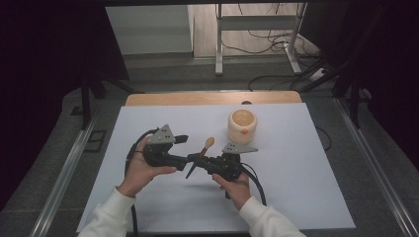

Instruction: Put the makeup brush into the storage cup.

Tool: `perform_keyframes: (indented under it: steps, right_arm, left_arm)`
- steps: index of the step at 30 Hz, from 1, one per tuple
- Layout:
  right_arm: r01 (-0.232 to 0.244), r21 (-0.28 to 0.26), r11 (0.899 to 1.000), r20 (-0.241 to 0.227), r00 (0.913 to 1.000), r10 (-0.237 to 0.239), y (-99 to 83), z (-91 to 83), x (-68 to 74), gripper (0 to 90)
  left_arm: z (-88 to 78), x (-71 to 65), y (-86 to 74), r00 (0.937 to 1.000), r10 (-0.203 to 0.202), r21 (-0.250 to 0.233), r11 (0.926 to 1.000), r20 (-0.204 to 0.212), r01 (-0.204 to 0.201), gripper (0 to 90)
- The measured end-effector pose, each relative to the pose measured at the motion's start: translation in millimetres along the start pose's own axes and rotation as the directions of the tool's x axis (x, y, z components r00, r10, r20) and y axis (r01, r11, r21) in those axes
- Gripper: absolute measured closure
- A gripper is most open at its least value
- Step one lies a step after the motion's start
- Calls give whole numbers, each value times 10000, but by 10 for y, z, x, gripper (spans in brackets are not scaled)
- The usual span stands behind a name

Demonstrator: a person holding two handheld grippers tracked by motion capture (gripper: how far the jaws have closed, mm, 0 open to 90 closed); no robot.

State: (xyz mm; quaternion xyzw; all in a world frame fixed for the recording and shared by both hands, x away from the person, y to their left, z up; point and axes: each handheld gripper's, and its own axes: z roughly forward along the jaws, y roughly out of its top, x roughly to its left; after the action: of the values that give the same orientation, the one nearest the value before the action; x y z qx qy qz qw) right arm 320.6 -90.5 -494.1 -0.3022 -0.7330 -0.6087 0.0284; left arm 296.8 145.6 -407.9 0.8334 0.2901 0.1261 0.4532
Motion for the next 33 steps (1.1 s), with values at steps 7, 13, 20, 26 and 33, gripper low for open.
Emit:
perform_keyframes:
  steps: [7, 13, 20, 26, 33]
  right_arm:
    - [27, -81, 10000, 193, 9998, -26, 32, -92, -24, 790]
    - [109, -140, 9998, 263, 9996, -106, 64, -169, -53, 791]
    - [260, -120, 9996, 447, 9987, -255, 85, -249, -85, 792]
    - [447, -94, 9990, 593, 9973, -441, 93, -297, -96, 792]
    - [489, -131, 9987, 653, 9967, -480, 108, -370, -115, 793]
  left_arm:
    - [-154, -108, -198, 9980, -566, -132, 9983, -275, 563, 168]
    - [-189, -111, -426, 9958, -757, -412, 9964, -515, 736, 166]
    - [-184, -21, -709, 9892, -1210, -128, 9927, -831, 1203, 157]
    - [-185, 24, -898, 9852, -1414, 99, 9897, -970, 1430, 163]
    - [-193, 54, -1012, 9853, -1253, -83, 9921, -1157, 1252, 176]
